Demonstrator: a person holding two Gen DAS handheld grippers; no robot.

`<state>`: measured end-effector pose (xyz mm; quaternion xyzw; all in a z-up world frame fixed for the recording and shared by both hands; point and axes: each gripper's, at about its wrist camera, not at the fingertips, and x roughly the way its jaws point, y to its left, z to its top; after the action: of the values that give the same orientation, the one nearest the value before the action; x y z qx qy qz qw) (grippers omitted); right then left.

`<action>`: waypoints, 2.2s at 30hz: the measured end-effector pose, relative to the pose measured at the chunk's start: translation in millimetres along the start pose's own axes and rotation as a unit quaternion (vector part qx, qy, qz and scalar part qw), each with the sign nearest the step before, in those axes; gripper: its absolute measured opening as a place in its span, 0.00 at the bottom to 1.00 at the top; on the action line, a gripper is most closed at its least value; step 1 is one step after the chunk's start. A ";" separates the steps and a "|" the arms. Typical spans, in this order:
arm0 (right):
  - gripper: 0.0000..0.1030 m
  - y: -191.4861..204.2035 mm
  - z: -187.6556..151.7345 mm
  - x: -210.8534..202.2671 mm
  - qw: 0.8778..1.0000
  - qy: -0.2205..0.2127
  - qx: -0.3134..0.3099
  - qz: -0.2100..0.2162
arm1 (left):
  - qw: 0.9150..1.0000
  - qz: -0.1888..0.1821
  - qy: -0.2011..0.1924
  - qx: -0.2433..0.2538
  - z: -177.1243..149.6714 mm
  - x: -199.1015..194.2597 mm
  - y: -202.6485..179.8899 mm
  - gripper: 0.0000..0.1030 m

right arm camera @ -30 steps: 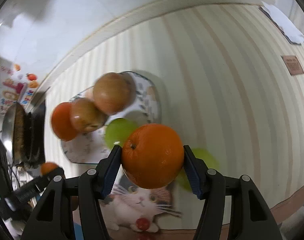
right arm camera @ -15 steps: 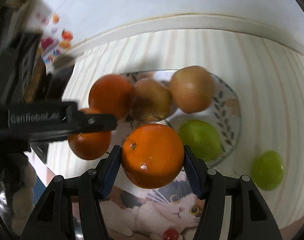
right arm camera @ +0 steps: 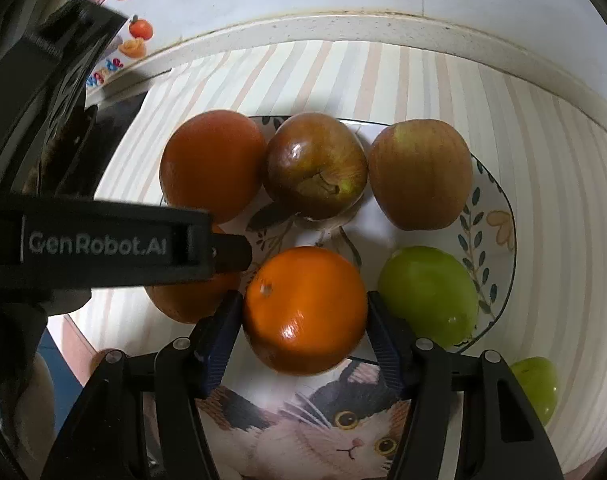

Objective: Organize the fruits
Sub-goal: 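Set the orange and tangerine on the plate and open both tools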

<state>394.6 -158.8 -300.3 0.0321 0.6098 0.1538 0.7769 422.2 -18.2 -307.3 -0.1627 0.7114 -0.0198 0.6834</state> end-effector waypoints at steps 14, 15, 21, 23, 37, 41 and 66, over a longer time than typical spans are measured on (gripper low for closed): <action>0.90 -17.4 -1.2 -47.5 0.997 0.002 0.074 -0.035 | 0.995 0.043 -0.070 0.048 -15.7 -50.9 -2.7 0.82; 0.90 -19.7 -3.8 -52.1 0.996 0.005 0.080 -0.044 | 0.994 0.057 -0.079 0.057 -20.9 -54.9 -2.6 0.82; 0.90 -19.9 -13.1 -78.9 0.994 -0.002 0.085 -0.071 | 0.985 0.092 -0.114 0.089 -49.4 -81.0 2.4 0.82; 0.90 -18.5 -16.5 -87.3 0.994 -0.006 0.090 -0.068 | 0.984 0.093 -0.121 0.097 -58.5 -89.4 3.2 0.82; 0.90 9.6 -43.1 -156.2 0.993 -0.053 0.087 -0.065 | 0.973 0.098 -0.185 0.100 -115.7 -145.5 5.9 0.82; 0.90 17.8 -47.8 -170.5 0.993 -0.059 0.085 -0.057 | 0.970 0.098 -0.198 0.098 -123.7 -154.8 5.6 0.82; 0.90 -186.0 -80.7 -56.3 0.933 0.016 0.358 -0.025 | 0.981 0.138 -0.137 -0.004 -83.0 -53.6 20.7 0.87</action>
<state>342.8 -362.4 -312.2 0.2903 0.6374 -0.0942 0.7075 337.4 -0.9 -255.2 -0.0669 0.6263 0.1000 0.7702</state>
